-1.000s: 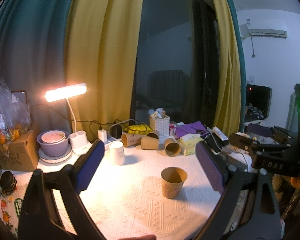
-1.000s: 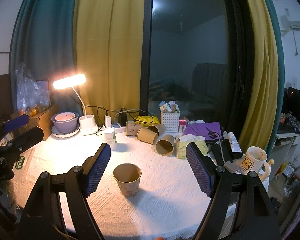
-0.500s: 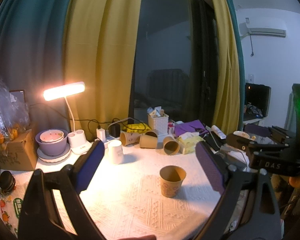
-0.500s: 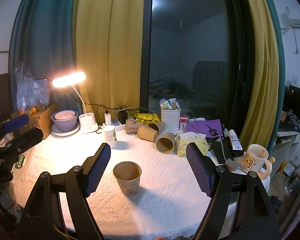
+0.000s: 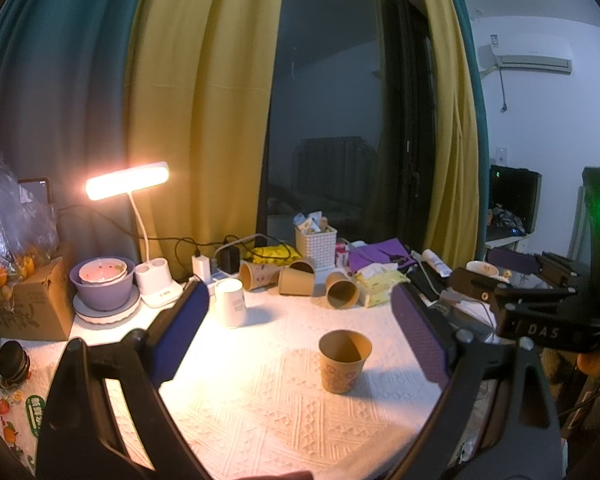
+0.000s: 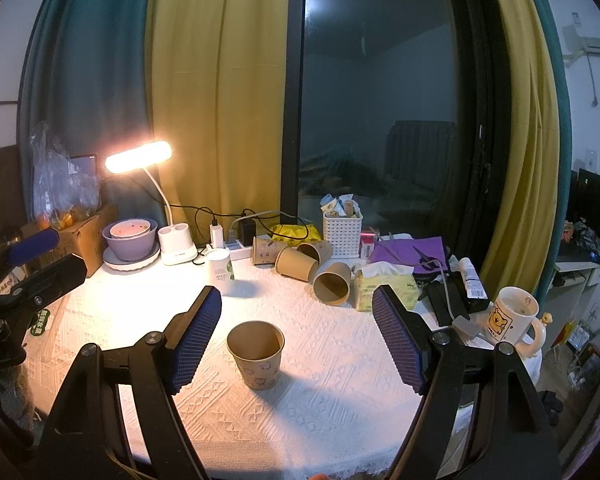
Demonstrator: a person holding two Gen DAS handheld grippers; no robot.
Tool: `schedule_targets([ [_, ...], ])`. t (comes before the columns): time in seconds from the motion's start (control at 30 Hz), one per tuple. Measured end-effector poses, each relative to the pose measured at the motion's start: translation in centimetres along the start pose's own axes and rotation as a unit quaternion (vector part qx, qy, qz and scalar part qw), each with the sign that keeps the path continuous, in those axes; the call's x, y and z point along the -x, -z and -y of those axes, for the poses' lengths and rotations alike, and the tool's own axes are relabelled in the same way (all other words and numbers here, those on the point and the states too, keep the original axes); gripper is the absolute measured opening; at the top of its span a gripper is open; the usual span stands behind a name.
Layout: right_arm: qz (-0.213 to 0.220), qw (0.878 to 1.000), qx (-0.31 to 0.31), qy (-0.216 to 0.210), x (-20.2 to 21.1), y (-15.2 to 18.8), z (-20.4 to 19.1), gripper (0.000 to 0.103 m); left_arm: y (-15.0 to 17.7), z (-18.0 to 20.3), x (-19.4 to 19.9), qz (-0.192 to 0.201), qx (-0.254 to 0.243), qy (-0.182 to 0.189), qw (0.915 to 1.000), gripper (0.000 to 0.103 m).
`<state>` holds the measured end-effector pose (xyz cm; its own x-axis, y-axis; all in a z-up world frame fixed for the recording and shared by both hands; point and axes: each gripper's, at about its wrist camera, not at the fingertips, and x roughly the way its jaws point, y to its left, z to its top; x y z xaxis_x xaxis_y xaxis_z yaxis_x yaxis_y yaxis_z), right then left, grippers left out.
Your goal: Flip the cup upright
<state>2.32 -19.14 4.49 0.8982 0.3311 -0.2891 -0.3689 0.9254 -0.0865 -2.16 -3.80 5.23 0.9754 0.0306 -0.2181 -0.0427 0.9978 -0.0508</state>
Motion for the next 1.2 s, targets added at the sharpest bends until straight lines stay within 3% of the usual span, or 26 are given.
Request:
schedule_targets([
  [1.2,-0.002,1.000,-0.001,-0.001,-0.15,0.11,-0.10,0.081,-0.01,0.07,-0.01,0.000,-0.001,0.003,1.0000,0.093],
])
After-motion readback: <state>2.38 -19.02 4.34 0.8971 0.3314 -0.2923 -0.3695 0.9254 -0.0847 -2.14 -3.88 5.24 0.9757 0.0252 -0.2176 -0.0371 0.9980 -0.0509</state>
